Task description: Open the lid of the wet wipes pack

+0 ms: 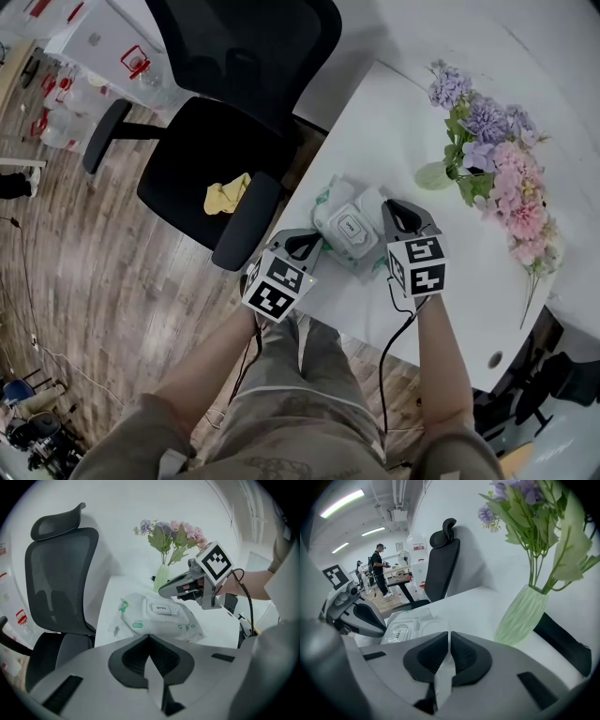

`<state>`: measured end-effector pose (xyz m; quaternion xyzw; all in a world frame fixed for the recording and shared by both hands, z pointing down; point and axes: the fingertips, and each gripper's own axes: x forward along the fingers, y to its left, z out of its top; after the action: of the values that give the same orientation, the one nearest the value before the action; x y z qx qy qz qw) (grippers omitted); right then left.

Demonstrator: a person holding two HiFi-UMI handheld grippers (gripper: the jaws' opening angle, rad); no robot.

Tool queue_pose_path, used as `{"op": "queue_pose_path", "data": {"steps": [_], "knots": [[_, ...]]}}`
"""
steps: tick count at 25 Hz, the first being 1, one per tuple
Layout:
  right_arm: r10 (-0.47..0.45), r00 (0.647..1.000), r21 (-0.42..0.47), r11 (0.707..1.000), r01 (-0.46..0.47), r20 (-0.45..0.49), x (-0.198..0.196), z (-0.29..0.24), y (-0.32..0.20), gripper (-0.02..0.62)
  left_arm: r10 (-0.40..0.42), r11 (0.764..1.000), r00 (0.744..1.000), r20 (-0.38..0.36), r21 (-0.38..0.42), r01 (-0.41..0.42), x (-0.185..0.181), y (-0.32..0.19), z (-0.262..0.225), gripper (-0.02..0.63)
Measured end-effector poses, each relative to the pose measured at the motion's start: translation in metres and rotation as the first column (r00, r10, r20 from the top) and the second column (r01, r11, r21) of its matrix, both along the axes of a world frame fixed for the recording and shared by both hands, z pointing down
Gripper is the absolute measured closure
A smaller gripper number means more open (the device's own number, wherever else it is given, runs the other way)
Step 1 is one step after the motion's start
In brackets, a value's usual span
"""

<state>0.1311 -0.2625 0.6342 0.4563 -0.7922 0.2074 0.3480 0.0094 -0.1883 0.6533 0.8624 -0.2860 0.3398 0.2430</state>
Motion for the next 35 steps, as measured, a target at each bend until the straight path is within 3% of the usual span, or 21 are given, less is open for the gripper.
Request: {"op": "queue_pose_path", "data": {"steps": [9, 16, 24, 35], "knots": [[-0.011, 0.995, 0.133, 0.991, -0.001, 0.095, -0.009, -0.093, 0.014, 0.557, -0.038, 0.991, 0.998, -0.052, 0.127, 0.045, -0.009, -0.009, -0.075, 0.590], [-0.043, 0.982, 0.280, 0.960, -0.011, 0.186, -0.018, -0.195, 0.033, 0.557, -0.034, 0.959, 0.997, -0.074, 0.280, 0.054, -0.017, -0.014, -0.161, 0.589], [-0.109, 0.971, 0.459, 0.888, 0.000, 0.210, -0.026, -0.303, 0.070, 0.557, 0.021, 0.870, 0.998, -0.057, 0.493, 0.009, -0.020, -0.003, -0.271, 0.590], [-0.177, 0.958, 0.584, 0.812, 0.012, 0.226, -0.032, -0.386, 0.135, 0.557, 0.069, 0.754, 0.990, -0.124, 0.656, 0.030, -0.024, 0.039, -0.377, 0.589]]}}
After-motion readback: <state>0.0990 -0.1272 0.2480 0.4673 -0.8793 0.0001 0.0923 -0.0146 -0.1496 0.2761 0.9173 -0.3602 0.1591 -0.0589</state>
